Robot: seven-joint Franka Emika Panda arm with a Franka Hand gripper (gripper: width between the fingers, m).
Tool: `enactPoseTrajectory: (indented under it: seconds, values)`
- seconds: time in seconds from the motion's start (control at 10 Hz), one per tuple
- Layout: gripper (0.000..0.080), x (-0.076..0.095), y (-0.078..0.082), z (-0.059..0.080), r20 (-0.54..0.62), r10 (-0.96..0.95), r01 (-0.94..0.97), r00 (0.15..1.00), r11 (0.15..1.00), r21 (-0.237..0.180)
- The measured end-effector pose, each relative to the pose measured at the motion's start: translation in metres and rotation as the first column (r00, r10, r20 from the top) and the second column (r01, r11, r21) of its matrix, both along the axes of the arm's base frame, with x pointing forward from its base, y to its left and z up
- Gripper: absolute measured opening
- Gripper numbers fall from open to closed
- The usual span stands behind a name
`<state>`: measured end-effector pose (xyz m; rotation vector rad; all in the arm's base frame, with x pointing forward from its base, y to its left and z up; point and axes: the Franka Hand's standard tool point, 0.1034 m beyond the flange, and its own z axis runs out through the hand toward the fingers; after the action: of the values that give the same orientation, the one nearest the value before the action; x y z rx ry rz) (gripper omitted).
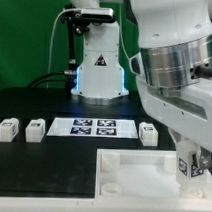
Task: Assemble one leg
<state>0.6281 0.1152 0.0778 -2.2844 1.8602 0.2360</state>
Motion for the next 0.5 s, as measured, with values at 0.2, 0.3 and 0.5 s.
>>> enactPoseTrajectory:
  seconds: [0.2,0.3,0.5]
  values:
    - [0.0295,-0.0014,0.0045,-0.0006,-0.006,-0.023,0.023,1.0,1.0,-0.005]
    - [0.037,-0.0017,0.0047,-0.0011,-0.006,-0.021,0.021,1.0,1.0,-0.005]
    - [0.0509,-0.0029,0.0067,-0.0019,0.039,0.195,-0.194,0.98,0.981,-0.023]
